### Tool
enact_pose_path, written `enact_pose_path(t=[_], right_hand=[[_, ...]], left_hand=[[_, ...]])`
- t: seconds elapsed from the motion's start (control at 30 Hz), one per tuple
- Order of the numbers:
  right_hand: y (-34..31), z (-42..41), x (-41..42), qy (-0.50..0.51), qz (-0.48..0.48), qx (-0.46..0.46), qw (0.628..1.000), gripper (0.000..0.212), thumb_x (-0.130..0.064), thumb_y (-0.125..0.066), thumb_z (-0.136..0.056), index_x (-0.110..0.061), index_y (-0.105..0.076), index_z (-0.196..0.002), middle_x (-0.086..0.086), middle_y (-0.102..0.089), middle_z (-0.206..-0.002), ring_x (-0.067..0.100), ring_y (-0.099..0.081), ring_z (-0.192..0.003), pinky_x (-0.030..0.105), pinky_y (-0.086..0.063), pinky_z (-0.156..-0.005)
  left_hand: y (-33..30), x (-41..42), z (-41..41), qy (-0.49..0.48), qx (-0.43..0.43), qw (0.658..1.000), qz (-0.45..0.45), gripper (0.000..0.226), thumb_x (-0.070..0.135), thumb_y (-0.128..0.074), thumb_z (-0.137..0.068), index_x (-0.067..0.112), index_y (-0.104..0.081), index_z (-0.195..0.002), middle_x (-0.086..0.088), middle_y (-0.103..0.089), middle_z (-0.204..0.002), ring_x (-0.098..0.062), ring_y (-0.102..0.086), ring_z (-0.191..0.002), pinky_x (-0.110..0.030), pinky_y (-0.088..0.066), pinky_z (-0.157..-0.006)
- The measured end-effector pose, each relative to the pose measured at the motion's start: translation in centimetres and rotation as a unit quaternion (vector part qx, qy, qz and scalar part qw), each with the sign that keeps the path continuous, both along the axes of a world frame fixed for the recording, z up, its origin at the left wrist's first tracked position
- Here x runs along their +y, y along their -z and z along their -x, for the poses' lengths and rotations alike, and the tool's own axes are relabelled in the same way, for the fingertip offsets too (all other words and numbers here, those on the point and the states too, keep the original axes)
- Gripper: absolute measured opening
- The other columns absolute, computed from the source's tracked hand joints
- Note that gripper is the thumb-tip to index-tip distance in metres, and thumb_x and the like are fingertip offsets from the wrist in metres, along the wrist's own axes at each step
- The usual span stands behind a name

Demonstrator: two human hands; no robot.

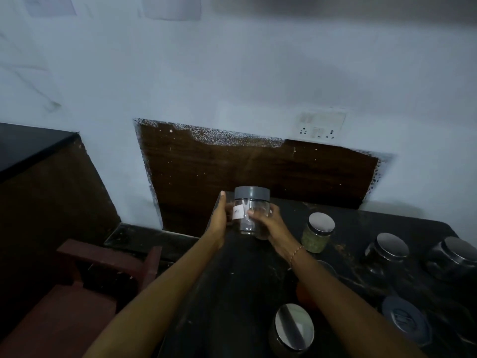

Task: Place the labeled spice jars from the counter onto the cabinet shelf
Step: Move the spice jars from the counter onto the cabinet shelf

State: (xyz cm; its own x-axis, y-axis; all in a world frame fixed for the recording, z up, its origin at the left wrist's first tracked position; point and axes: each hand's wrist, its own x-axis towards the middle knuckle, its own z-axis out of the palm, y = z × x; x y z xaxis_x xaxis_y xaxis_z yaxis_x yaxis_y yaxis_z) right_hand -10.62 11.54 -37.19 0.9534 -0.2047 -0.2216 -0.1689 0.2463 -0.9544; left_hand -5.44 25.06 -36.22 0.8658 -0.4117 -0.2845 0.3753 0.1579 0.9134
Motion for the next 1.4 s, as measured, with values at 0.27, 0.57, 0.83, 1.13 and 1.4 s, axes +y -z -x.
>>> enact_pose_path(t=[0.27,0.57,0.83,1.13,1.4], right_hand=[[-2.1,-0.6,0.2,0.0,-0.029,-0.004,1.0,0.043,-0.03,-0.05,-0.092,-0.015,-0.039,-0.132,0.009,-0.056,-0.12,0.013,-0.063,-0.089,0.015,-0.052,-0.055],[-3.7,-1.0,-1.5,-0.082,0.21,-0.061,0.972,0.053,-0.031,-0.065,-0.084,-0.039,-0.037,-0.129,-0.01,-0.056,-0.121,0.008,-0.055,-0.111,0.029,-0.047,-0.094],[-5.6,-0.9,-3.1,-0.07,0.229,-0.088,0.967,0.075,-0.021,-0.073,-0.078,-0.024,-0.027,-0.137,0.004,-0.045,-0.14,0.021,-0.046,-0.126,0.043,-0.041,-0.106],[-9.7,-0.9,-4.7,-0.047,0.254,-0.156,0.953,0.071,-0.018,-0.076,-0.075,-0.022,-0.038,-0.135,0.003,-0.052,-0.134,0.017,-0.049,-0.123,0.034,-0.045,-0.1],[-16.6,-2.3,-5.3,0.0,0.341,-0.242,0.908,0.069,-0.018,-0.076,-0.075,-0.02,-0.039,-0.134,0.004,-0.041,-0.139,0.007,-0.043,-0.118,0.012,-0.039,-0.087]], left_hand=[[-0.7,-1.1,0.1,0.062,0.127,0.985,0.101,0.064,0.064,-0.031,-0.088,0.019,-0.045,-0.131,-0.015,-0.06,-0.118,-0.03,-0.061,-0.103,-0.046,-0.051,-0.078],[-2.2,-1.7,-1.1,0.033,-0.011,0.997,0.068,0.051,0.045,-0.028,-0.097,0.013,-0.048,-0.131,-0.017,-0.06,-0.123,-0.03,-0.058,-0.113,-0.041,-0.049,-0.091],[-4.1,-1.7,-1.2,0.018,-0.047,0.996,0.071,0.03,0.022,-0.038,-0.095,0.009,-0.054,-0.117,-0.013,-0.059,-0.108,-0.023,-0.056,-0.095,-0.034,-0.047,-0.082],[-8.0,-1.8,-1.3,-0.016,-0.16,0.987,0.027,0.028,0.012,-0.055,-0.09,0.008,-0.055,-0.117,-0.013,-0.063,-0.113,-0.025,-0.057,-0.111,-0.042,-0.042,-0.1],[-14.2,-2.7,-1.9,-0.053,-0.266,0.96,0.061,0.022,0.0,-0.058,-0.086,0.013,-0.064,-0.103,-0.001,-0.07,-0.097,-0.002,-0.069,-0.084,-0.012,-0.054,-0.069]])
